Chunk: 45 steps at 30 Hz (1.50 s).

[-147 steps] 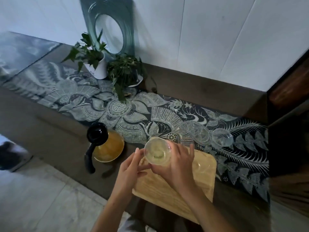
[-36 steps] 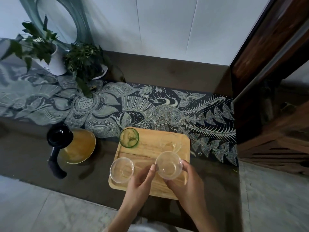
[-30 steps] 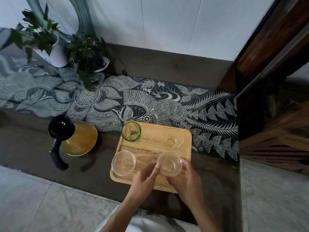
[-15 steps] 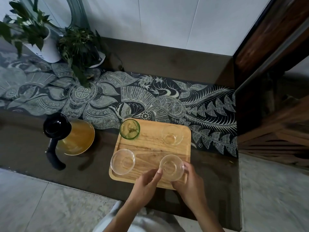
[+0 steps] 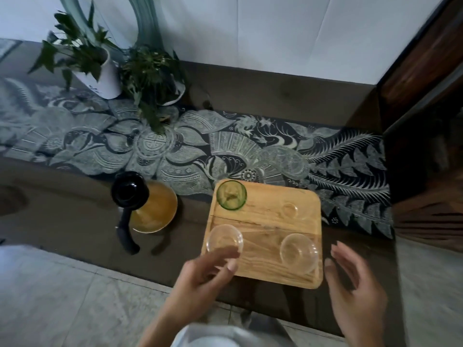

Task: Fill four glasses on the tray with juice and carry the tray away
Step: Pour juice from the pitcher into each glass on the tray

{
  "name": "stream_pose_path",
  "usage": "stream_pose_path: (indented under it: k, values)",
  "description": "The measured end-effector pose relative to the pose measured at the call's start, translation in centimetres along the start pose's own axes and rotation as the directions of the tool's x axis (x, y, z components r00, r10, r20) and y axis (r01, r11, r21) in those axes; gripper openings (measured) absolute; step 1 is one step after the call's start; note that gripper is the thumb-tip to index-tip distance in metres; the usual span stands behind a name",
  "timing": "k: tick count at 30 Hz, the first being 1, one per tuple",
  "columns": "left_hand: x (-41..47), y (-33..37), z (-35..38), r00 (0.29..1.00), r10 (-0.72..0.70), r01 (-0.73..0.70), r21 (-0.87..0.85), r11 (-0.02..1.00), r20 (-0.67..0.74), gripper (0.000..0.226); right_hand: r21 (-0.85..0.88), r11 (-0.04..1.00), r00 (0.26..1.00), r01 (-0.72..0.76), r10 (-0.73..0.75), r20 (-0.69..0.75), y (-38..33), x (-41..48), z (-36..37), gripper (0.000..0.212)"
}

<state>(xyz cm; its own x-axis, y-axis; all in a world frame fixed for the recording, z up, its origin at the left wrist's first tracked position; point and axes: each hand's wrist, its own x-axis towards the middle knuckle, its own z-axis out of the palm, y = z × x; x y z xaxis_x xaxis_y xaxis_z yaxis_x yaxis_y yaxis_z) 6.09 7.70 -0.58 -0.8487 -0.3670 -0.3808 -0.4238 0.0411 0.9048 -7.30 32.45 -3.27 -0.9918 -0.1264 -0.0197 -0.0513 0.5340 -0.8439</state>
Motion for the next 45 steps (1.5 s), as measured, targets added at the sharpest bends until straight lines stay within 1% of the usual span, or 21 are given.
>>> stream_pose_path:
  k: [2, 3, 4, 6, 8, 10, 13, 15, 16, 18, 19, 22, 23, 25, 28, 31, 32, 38, 40, 42, 45]
  values:
    - [-0.6, 0.5, -3.7, 0.986, 0.088, -0.092, -0.02, 0.996, -0.143, 0.042, 0.096, 0.995, 0.999, 0.041, -0.043, 0.014, -2.8, -0.9, 1.9, 0.036]
    - [-1.0, 0.6, -5.7, 0.968, 0.12, -0.127, -0.016, 0.992, -0.222, 0.043, 0.155, 0.987, 0.997, 0.04, -0.049, 0.052, -4.5, -1.4, 3.4, 0.033]
    - [-1.2, 0.5, -7.8, 0.943, 0.153, -0.157, 0.01, 0.988, -0.296, 0.043, 0.206, 0.978, 0.992, 0.036, -0.06, 0.109, -6.3, -1.8, 5.0, 0.029]
    - [-1.3, -0.3, -11.3, 0.885, 0.214, -0.186, 0.106, 0.977, -0.414, 0.043, 0.266, 0.964, 0.959, -0.006, -0.07, 0.274, -9.6, -2.6, 8.7, 0.022]
    - [-1.6, -1.6, -14.7, 0.843, 0.233, -0.177, 0.159, 0.971, -0.485, 0.044, 0.277, 0.955, 0.889, -0.108, -0.032, 0.456, -12.6, -3.7, 13.6, 0.017]
    - [-1.8, -3.2, -17.7, 0.822, 0.225, -0.168, 0.154, 0.974, -0.523, 0.042, 0.248, 0.949, 0.81, -0.195, 0.014, 0.586, -14.7, -4.9, 19.3, 0.024]
    - [-2.0, -5.3, -21.1, 0.856, 0.166, -0.132, 0.104, 0.986, -0.489, 0.03, 0.178, 0.942, 0.721, -0.286, 0.089, 0.687, -15.9, -6.7, 27.6, 0.042]
    - [-2.2, -6.0, -23.1, 0.881, 0.117, -0.103, 0.057, 0.993, -0.459, 0.031, 0.163, 0.921, 0.688, -0.353, 0.138, 0.712, -16.7, -7.7, 31.8, 0.05]
    - [-2.2, -6.2, -23.8, 0.888, 0.104, -0.095, 0.043, 0.995, -0.448, 0.03, 0.185, 0.906, 0.692, -0.381, 0.146, 0.707, -17.2, -8.1, 33.2, 0.054]
    - [-2.0, -6.7, -25.4, 0.903, 0.081, -0.081, 0.017, 0.997, -0.422, 0.03, 0.234, 0.871, 0.732, -0.432, 0.188, 0.655, -18.0, -9.0, 35.4, 0.064]
    - [-1.9, -6.9, -26.1, 0.912, 0.068, -0.073, 0.004, 0.997, -0.404, 0.031, 0.255, 0.86, 0.757, -0.441, 0.204, 0.621, -18.3, -9.4, 36.0, 0.062]
    - [-1.5, -7.4, -27.5, 0.945, 0.039, -0.045, -0.01, 0.999, -0.325, 0.026, 0.313, 0.847, 0.816, -0.429, 0.216, 0.536, -19.0, -10.6, 37.2, 0.039]
    - [-1.4, -7.7, -27.9, 0.952, 0.034, -0.039, -0.008, 0.999, -0.303, 0.021, 0.323, 0.837, 0.826, -0.441, 0.238, 0.511, -19.4, -11.0, 37.4, 0.037]
    - [-1.2, -8.0, -28.3, 0.96, 0.023, -0.031, -0.025, 0.999, -0.279, 0.018, 0.34, 0.822, 0.849, -0.457, 0.289, 0.443, -20.0, -11.4, 37.7, 0.042]
    - [-0.8, -8.3, -28.7, 0.969, 0.016, -0.027, -0.042, 0.999, -0.247, 0.02, 0.265, 0.859, 0.878, -0.438, 0.347, 0.33, -20.1, -11.2, 38.4, 0.056]
    - [-0.8, -8.6, -29.5, 0.973, 0.027, -0.036, -0.035, 0.999, -0.228, 0.019, 0.108, 0.892, 0.885, -0.44, 0.409, 0.224, -20.0, -10.2, 38.4, 0.071]
    - [-0.8, -8.8, -29.9, 0.973, 0.03, -0.04, -0.038, 0.998, -0.227, 0.021, 0.066, 0.898, 0.887, -0.436, 0.416, 0.199, -19.9, -9.9, 38.3, 0.072]
    - [-1.5, -10.1, -31.9, 0.959, 0.032, -0.052, -0.063, 0.997, -0.282, 0.042, -0.075, 0.915, 0.904, -0.395, 0.402, 0.146, -20.4, -10.2, 36.2, 0.077]
    - [-1.7, -10.2, -32.1, 0.952, 0.034, -0.059, -0.072, 0.996, -0.303, 0.047, -0.065, 0.928, 0.91, -0.366, 0.371, 0.184, -20.5, -11.3, 34.9, 0.075]
    - [-1.8, -10.2, -32.3, 0.947, 0.048, -0.074, -0.071, 0.995, -0.317, 0.057, -0.019, 0.941, 0.912, -0.339, 0.334, 0.239, -20.5, -12.5, 33.2, 0.074]
    - [-1.9, -9.4, -31.9, 0.942, 0.076, -0.099, -0.052, 0.994, -0.326, 0.063, 0.029, 0.944, 0.913, -0.328, 0.309, 0.267, -20.2, -14.3, 29.6, 0.08]
